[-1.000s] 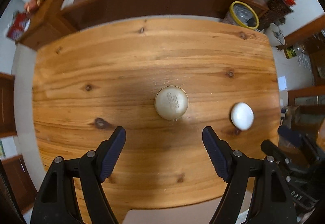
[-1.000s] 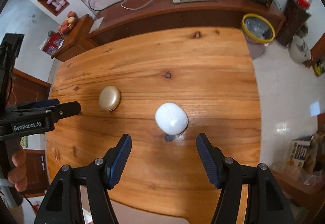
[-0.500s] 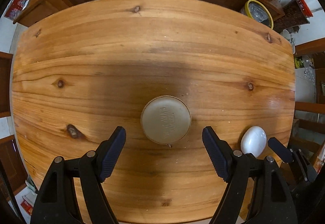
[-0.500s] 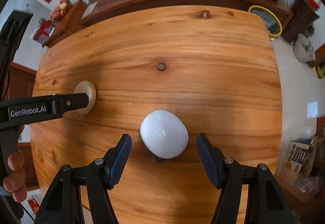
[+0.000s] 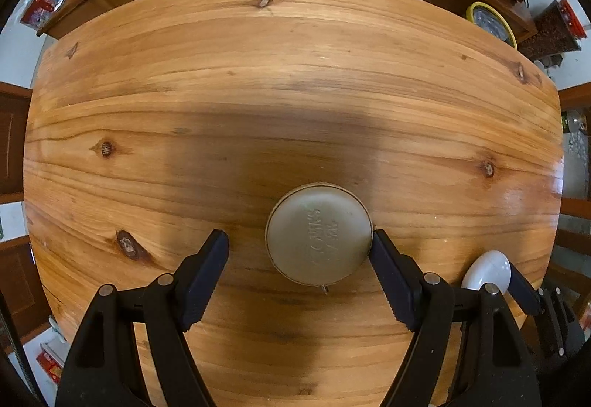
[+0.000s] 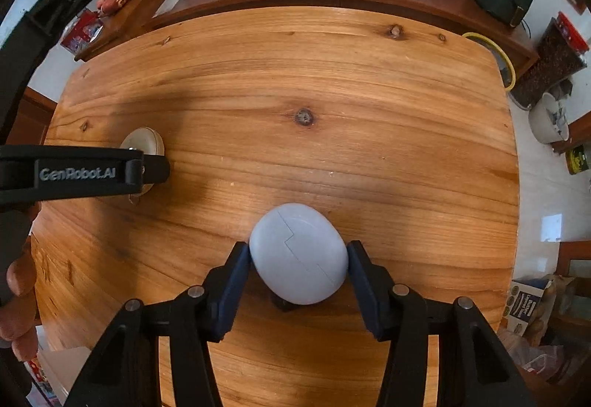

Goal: Organize rigid objects
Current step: 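Grasp the gold compact with the left tool while the right tool grasps the white egg case, then carry the gold compact and white egg case over the white tray with both tools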

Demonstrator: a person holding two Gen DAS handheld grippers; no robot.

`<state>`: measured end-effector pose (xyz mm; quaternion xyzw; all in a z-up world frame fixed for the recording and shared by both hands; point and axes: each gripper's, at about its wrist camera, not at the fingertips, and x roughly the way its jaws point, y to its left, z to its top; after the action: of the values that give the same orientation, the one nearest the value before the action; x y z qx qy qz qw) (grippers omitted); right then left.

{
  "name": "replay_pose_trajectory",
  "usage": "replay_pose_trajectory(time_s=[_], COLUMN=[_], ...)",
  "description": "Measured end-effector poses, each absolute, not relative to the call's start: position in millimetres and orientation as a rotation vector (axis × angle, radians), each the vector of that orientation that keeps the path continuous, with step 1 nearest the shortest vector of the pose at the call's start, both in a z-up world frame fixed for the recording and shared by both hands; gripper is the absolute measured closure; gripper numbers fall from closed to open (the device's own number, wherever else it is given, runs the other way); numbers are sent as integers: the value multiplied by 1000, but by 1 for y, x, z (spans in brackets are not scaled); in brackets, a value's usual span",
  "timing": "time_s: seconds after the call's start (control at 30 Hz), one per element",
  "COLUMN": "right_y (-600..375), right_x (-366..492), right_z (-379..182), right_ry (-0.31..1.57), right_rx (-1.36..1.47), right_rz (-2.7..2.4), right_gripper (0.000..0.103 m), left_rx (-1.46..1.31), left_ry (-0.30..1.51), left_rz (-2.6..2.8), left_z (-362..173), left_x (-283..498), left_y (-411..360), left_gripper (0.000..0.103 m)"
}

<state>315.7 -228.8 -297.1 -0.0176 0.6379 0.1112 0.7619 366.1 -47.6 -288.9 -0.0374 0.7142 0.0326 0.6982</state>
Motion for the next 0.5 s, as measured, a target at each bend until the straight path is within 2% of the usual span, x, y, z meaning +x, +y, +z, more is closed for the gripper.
replay_pose_trajectory(time_s=[0.13, 0.2, 0.23, 0.5], right_y=[-229, -227, -227, -226], right_x=[314, 311, 309, 297], right_z=[-298, -298, -299, -293], right_ry=[1390, 1392, 1393, 1387], right_rx=[-39, -43, -45, -39], right_rz=[230, 226, 223, 228], right_gripper=[49, 49, 49, 49], left_rx=[-84, -78, -72, -59], left_ry=[1559, 1539, 1530, 1527], left_rz=[82, 76, 70, 71], left_z=[-288, -285, -283, -276], left_x=[366, 366, 365, 362], left_y=[-49, -53, -54, -52], left_gripper=[27, 34, 44, 44])
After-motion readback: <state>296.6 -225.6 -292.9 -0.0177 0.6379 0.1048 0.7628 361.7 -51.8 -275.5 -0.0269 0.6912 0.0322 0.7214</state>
